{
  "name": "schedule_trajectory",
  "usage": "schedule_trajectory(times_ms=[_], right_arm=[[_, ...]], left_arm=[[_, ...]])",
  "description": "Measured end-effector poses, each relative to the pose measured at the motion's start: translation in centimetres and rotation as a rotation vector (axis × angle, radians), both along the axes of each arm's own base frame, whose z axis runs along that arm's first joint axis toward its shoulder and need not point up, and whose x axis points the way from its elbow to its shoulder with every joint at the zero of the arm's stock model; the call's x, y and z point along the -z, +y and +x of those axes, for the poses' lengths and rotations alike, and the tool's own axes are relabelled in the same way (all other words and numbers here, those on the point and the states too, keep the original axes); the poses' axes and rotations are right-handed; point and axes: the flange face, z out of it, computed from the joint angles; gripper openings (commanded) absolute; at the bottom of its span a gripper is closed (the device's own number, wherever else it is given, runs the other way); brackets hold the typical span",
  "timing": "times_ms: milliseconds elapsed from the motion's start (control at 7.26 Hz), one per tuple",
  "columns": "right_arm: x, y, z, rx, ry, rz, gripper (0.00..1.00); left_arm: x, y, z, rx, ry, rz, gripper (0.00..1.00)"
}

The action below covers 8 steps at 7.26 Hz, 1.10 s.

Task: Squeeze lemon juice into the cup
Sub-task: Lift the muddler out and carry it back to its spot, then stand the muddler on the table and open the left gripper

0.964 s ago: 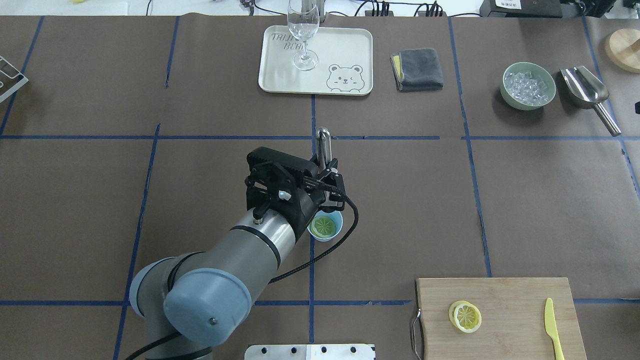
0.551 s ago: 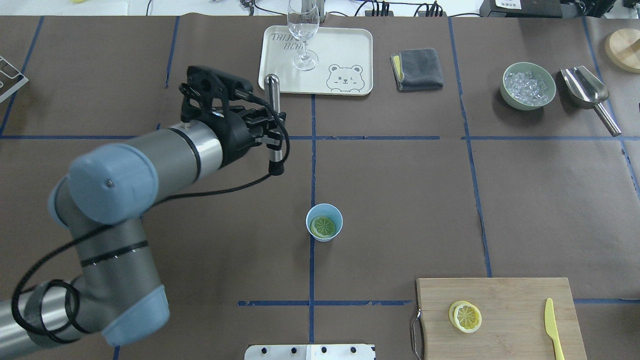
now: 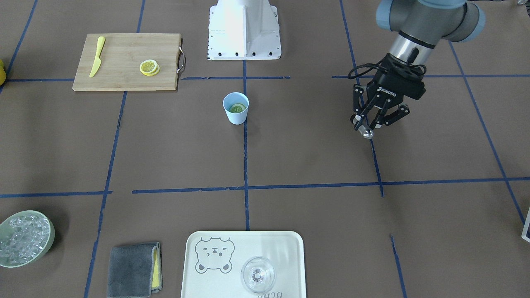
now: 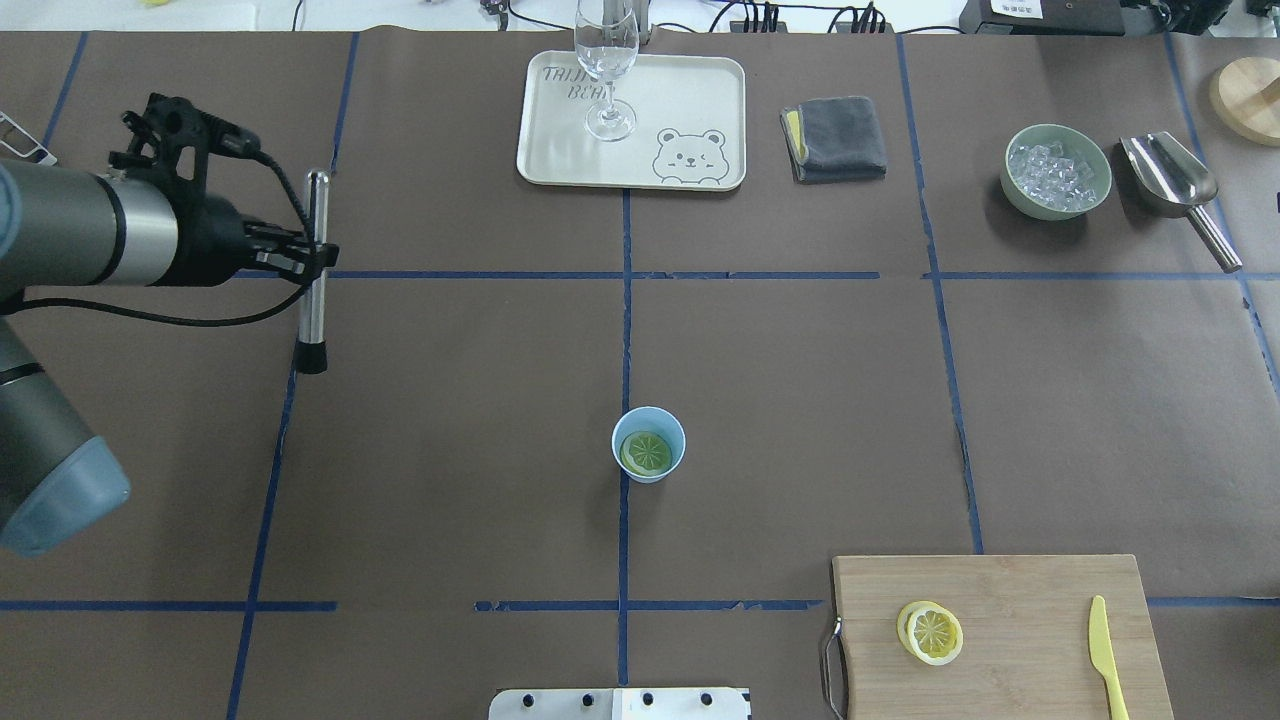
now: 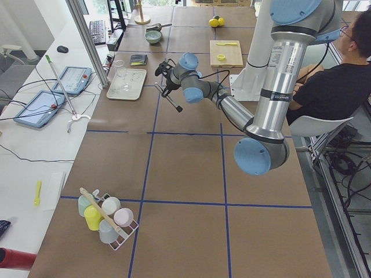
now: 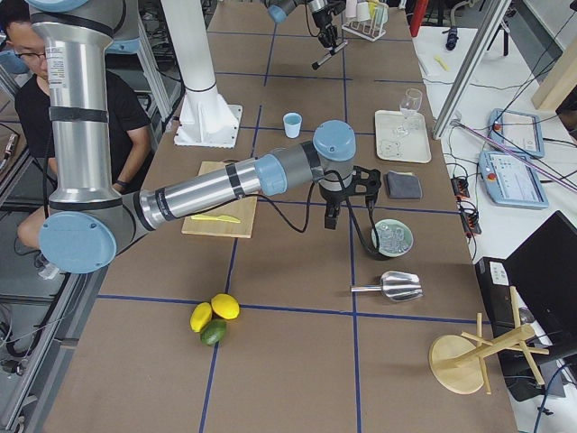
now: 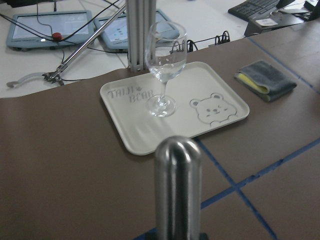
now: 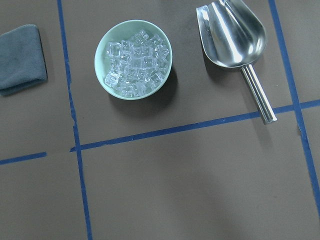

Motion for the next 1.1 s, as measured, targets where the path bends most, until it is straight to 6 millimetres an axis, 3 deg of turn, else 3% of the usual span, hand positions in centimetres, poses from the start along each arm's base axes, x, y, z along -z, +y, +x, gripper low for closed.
schedule_trajectory(times_ms=[138,276,551,827,1102], right_arm=[[0.1,0.3,0.0,0.001,0.0,0.004,1.0],[-0.1,0.5,0.1,0.002,0.001,0.003,1.0],[-0.6,0.7,0.1,0.01,0.004,0.001,1.0],[-0.6,0.9,0.1,0.013,0.004,0.005,1.0],[-0.5,1.0,0.1,0.014,0.005,0.018,1.0]], left_arm=[[-3.6,0.8,-1.0,-0.038,-0.027,-0.083,0.0],[-6.0,1.2,-1.6,-0.073,-0.052,-0.167,0.0],[-8.5,1.2,-2.4,-0.124,-0.106,-0.346,0.0],[-11.8,0.8,-2.1,-0.148,-0.193,-0.542,0.0],[-16.4,-0.5,-0.8,-0.18,-0.233,-0.695,0.0]])
